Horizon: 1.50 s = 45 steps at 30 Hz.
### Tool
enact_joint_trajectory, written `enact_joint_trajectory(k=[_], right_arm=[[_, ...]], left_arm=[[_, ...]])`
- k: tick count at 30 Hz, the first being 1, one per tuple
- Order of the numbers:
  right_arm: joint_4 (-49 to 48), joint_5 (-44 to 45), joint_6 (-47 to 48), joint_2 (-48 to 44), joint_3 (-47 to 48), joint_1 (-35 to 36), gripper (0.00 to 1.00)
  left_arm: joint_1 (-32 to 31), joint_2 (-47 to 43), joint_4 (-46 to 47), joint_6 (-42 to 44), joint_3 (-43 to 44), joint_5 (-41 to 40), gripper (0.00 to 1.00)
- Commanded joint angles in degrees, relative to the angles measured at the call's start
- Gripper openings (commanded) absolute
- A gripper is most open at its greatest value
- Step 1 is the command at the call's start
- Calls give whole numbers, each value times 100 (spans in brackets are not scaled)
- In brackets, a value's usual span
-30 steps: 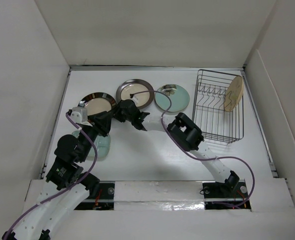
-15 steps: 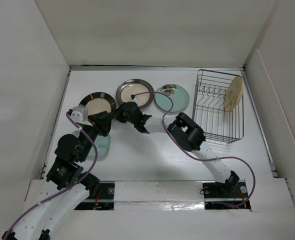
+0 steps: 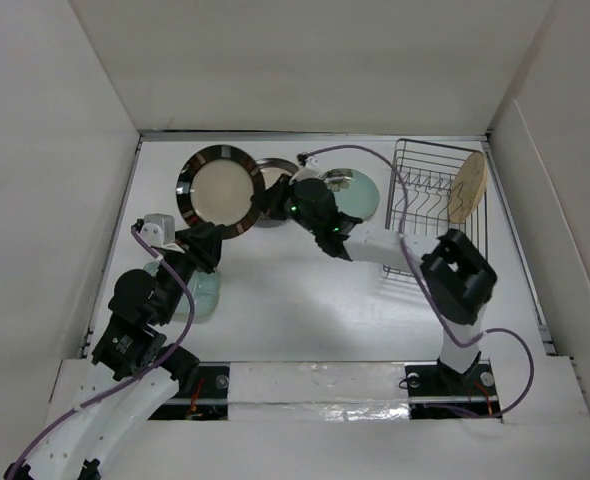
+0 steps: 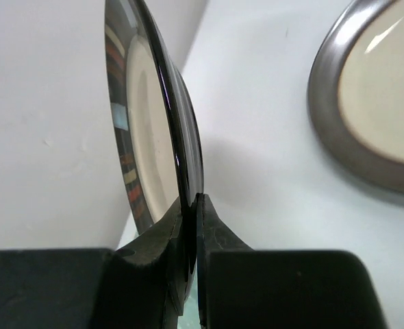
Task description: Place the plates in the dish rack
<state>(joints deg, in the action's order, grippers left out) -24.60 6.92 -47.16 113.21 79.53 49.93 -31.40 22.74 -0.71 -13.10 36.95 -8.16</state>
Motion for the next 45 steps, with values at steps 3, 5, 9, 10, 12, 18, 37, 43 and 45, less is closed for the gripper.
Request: enact_joint_trajectory(k=[3, 5, 9, 10, 12, 18, 37, 43, 45], right_arm=[[-1574, 223, 172, -1818, -946, -993, 0], [-1461, 126, 224, -2474, -1447, -1458, 0], [-136, 1185, 1118, -3821, -1853, -2057, 0], [137, 1990, 1417, -4041, -1862, -2110, 0], [981, 2610, 2139, -4515, -1731, -2364, 0], [2168, 3886, 3431, -5081, -1161, -2988, 0], [4226, 4678, 5243, -3456, 862, -3815, 0], [4306, 4818, 5322, -3095, 863, -3815, 0], [4306, 4880, 5296, -2998, 802, -3815, 0]], left_arm=[[20, -147, 317, 36, 41, 113, 26], [20, -165, 273, 10, 49, 139, 26], [20, -288, 308, -8, 40, 227, 27], [20, -323, 291, -17, 49, 227, 27], [20, -367, 291, -34, 67, 280, 27], [20, -472, 317, -61, 58, 394, 27], [20, -508, 300, -87, 58, 412, 27], [20, -490, 291, -70, 49, 386, 27], [20, -516, 352, -78, 41, 429, 27]])
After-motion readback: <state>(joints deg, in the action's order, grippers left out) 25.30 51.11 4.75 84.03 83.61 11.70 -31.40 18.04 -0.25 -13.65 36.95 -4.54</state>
